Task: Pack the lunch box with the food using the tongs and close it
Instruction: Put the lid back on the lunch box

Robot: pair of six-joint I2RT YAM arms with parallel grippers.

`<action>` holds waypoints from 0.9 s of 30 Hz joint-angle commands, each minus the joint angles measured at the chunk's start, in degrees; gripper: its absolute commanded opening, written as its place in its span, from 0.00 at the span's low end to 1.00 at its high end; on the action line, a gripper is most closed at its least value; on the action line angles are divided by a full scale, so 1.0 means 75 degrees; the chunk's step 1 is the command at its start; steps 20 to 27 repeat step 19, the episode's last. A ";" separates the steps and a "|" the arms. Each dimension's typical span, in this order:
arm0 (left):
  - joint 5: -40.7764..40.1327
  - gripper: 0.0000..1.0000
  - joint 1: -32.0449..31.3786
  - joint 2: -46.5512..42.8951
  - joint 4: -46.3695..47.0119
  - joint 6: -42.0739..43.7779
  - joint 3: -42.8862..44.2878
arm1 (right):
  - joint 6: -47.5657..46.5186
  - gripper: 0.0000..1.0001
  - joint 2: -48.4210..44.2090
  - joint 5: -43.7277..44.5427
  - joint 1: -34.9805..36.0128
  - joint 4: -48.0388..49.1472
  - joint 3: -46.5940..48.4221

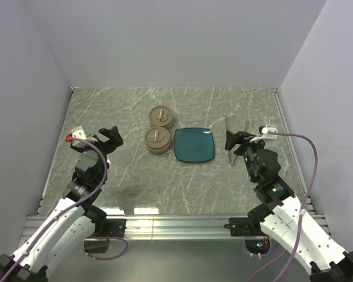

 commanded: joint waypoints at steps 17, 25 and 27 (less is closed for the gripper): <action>0.0116 0.99 -0.0026 0.0596 0.0065 0.0076 0.0067 | 0.0074 0.82 -0.0206 0.0363 -0.0055 0.0347 -0.0144; 0.0092 1.00 -0.0026 0.0642 0.0077 0.0064 0.0091 | 0.0085 0.82 -0.0217 0.0374 -0.0054 0.0347 -0.0133; 0.0092 1.00 -0.0026 0.0642 0.0077 0.0064 0.0091 | 0.0085 0.82 -0.0217 0.0374 -0.0054 0.0347 -0.0133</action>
